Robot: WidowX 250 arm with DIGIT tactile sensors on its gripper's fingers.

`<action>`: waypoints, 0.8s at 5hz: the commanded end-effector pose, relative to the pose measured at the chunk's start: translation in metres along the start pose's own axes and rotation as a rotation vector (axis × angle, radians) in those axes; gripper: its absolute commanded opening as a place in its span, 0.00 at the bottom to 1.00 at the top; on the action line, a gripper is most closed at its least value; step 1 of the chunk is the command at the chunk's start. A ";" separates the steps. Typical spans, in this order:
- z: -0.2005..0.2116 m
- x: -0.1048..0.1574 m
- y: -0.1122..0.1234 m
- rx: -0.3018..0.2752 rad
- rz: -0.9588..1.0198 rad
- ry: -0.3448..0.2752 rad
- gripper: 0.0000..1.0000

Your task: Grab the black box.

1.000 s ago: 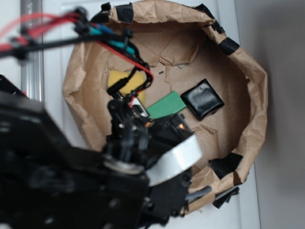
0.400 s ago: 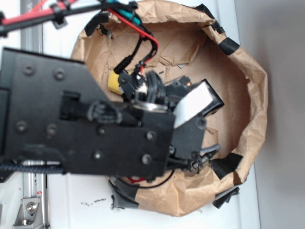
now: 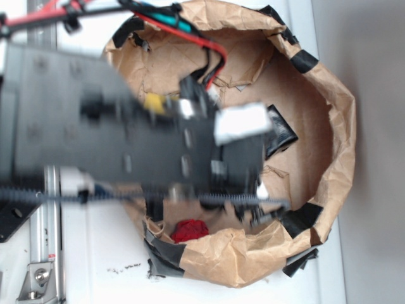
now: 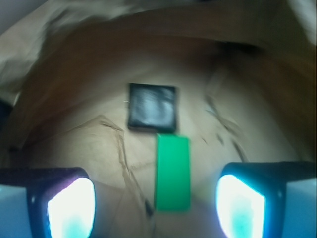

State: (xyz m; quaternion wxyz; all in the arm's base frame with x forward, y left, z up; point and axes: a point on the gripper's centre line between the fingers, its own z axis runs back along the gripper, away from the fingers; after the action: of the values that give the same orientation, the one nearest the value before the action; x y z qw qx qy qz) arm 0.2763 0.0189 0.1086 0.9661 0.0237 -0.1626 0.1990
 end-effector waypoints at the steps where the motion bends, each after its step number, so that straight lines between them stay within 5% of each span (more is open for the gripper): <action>1: 0.012 0.016 0.012 -0.018 0.033 -0.060 1.00; 2: 0.012 0.016 0.012 -0.018 0.033 -0.060 1.00; 4: -0.005 0.034 0.011 -0.046 -0.488 0.069 1.00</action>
State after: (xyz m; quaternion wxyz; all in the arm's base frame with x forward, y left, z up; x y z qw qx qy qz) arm 0.2905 0.0303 0.0993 0.9933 0.0257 -0.0992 -0.0530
